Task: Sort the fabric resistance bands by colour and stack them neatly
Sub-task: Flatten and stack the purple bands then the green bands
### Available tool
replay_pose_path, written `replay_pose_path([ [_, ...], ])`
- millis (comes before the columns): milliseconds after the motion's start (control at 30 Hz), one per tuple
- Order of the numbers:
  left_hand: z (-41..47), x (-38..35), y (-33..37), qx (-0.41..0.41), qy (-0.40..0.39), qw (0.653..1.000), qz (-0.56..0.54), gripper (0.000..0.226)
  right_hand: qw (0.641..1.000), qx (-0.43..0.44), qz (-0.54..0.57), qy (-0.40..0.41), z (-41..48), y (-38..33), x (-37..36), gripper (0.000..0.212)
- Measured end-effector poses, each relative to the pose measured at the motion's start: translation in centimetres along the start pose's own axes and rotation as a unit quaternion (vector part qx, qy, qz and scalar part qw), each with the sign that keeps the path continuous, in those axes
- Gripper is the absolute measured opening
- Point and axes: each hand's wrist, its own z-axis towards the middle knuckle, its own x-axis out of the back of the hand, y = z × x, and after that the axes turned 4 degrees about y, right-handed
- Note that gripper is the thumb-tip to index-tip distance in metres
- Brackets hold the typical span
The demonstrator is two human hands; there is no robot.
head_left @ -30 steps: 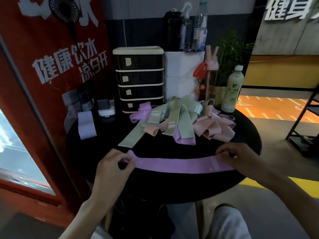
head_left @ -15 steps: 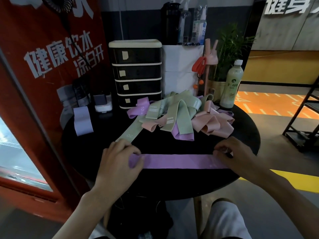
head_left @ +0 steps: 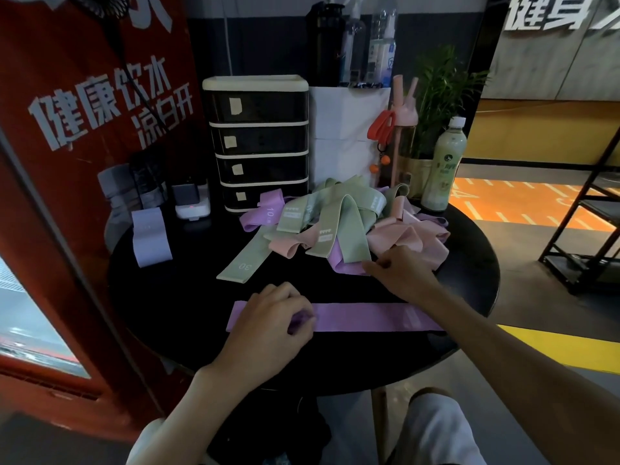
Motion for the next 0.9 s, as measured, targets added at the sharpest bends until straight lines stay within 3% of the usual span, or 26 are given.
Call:
replay_pose_path([
  [133, 0.0, 0.0, -0.2, -0.004, 0.004, 1.000, 0.000, 0.008, 0.999, -0.034, 0.004, 0.017, 0.8, -0.7, -1.5, 0.033],
  [333, 0.0, -0.3, -0.5, -0.014, 0.008, 1.000, 0.004, 0.008, 0.992, -0.037, 0.104, 0.061, 0.7, -0.9, -1.3, 0.012],
  [500, 0.1, -0.5, -0.6, -0.024, 0.010, 1.000, 0.013, 0.010, 0.976, 0.017, 0.149, 0.159, 0.6, -2.2, 1.2, 0.019],
  [600, 0.1, -0.6, -0.8, -0.033, 0.010, 0.999, 0.020, 0.012, 0.962, 0.028, 0.198, 0.185, 1.1, -3.3, 3.3, 0.011],
  [733, 1.1, 0.3, 0.0, -0.033, 0.034, 0.999, 0.007, 0.029, 0.945, 0.076, 0.233, 0.216, 1.8, -5.6, 7.1, 0.013],
  [900, 6.6, 4.1, 2.6, -0.053, 0.102, 0.992, -0.046, 0.009, 0.923, 0.110, 0.292, 0.226, 2.2, -8.6, 10.9, 0.032],
])
